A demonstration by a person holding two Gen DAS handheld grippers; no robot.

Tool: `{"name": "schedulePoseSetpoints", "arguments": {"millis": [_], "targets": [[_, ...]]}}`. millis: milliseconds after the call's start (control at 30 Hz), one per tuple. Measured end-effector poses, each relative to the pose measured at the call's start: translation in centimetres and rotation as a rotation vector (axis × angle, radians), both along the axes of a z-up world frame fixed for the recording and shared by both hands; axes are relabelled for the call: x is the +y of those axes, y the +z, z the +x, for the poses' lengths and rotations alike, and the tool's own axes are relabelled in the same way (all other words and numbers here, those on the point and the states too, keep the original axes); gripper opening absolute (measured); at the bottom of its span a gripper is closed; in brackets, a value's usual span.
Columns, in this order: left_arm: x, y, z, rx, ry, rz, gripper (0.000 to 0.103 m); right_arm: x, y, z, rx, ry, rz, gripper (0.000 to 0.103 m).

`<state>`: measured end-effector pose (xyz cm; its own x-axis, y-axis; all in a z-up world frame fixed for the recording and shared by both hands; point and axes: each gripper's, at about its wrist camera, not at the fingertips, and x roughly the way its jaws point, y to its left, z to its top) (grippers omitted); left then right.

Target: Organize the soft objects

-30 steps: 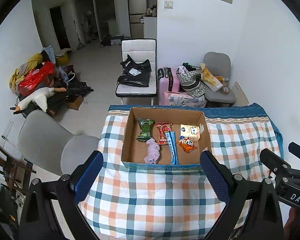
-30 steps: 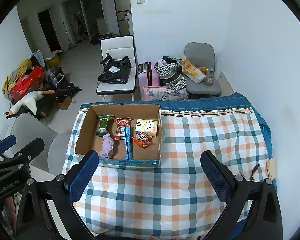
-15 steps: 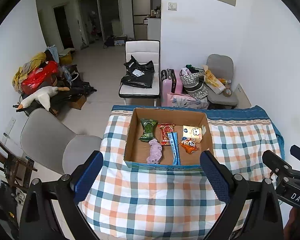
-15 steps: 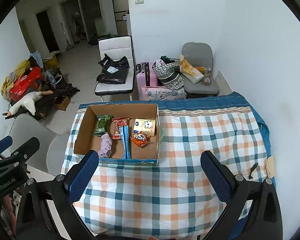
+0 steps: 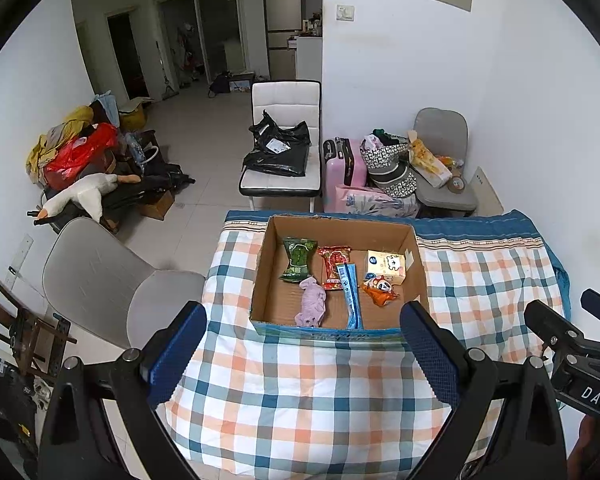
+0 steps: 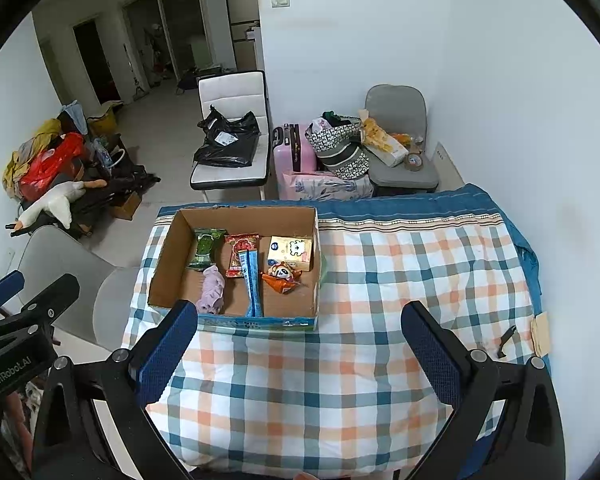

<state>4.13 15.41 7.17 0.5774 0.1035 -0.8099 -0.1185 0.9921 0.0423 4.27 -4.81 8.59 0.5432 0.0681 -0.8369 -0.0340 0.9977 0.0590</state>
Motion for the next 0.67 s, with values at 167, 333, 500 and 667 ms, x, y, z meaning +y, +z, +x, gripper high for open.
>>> {"name": "schedulePoseSetpoints", "arguments": {"millis": [167,333,500,667], "targets": [[0.08,-0.04,-0.05,0.003,-0.004,-0.001,0.099,0.00,0.03,-0.07,-0.003,0.000,-0.001,0.103],[0.10,-0.11,-0.12,0.004,-0.004,0.001,0.099,-0.01,0.00,-0.08,-0.002,0.001,-0.001,0.103],[0.05,-0.19,-0.04,0.006,-0.005,0.003,0.099,-0.05,0.03,0.09,0.000,0.002,0.005,0.103],[0.14,-0.21,-0.04,0.002,-0.003,0.007,0.099,-0.12,0.04,0.36,-0.001,0.001,0.005,0.103]]}}
